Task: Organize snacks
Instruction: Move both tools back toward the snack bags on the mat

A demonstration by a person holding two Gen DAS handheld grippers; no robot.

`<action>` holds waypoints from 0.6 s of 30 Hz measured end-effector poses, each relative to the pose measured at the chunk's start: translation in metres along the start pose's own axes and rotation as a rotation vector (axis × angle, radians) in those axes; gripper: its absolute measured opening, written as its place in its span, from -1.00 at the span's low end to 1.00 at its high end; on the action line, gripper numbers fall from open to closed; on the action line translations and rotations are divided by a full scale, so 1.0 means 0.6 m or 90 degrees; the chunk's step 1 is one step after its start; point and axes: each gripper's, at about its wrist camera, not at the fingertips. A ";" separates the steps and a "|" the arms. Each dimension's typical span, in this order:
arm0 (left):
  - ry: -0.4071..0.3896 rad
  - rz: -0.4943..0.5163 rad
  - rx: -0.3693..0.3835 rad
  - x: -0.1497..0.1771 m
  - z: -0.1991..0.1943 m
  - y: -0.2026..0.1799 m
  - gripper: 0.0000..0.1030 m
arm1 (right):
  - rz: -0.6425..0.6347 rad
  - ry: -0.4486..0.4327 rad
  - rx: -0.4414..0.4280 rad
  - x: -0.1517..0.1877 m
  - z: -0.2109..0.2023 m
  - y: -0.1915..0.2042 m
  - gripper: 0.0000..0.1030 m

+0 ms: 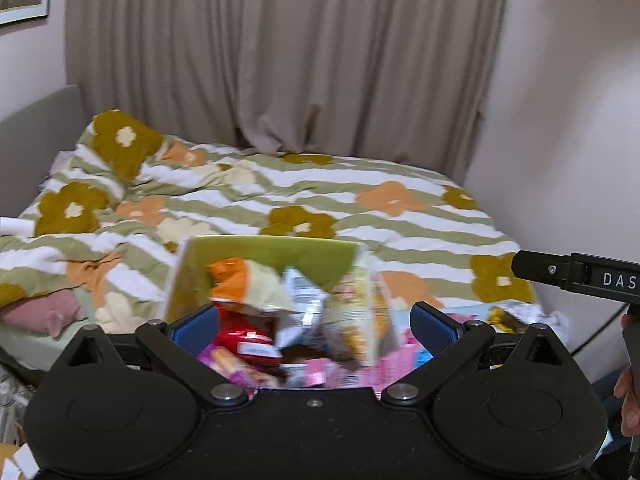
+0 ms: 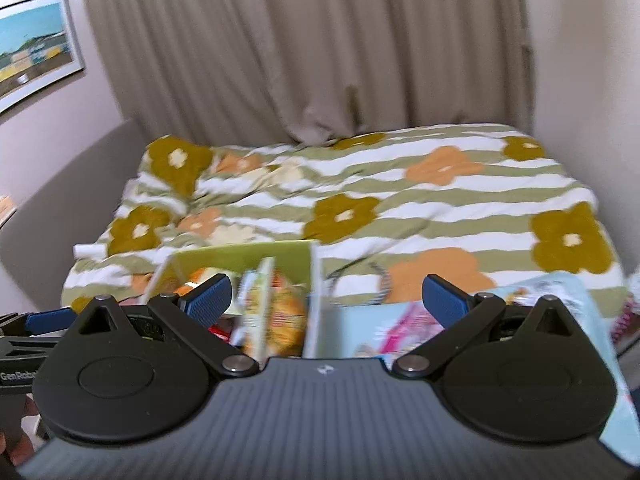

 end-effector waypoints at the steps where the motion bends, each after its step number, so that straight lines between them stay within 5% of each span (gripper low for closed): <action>1: 0.001 0.002 0.007 0.000 0.000 -0.012 1.00 | 0.001 -0.004 0.013 -0.003 -0.008 -0.016 1.00; 8: 0.007 0.021 0.026 0.008 0.015 -0.112 1.00 | 0.007 -0.022 0.073 -0.021 -0.036 -0.140 1.00; 18: 0.047 0.008 0.051 0.018 0.097 -0.269 1.00 | 0.024 0.034 0.096 -0.047 0.018 -0.328 1.00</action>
Point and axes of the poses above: each gripper's, at about its wrist camera, not at the fingertips, and z roughly the way its jaws point, y to its left, x to its underside, and after that the axes turned 6 degrees about -y, right-handed
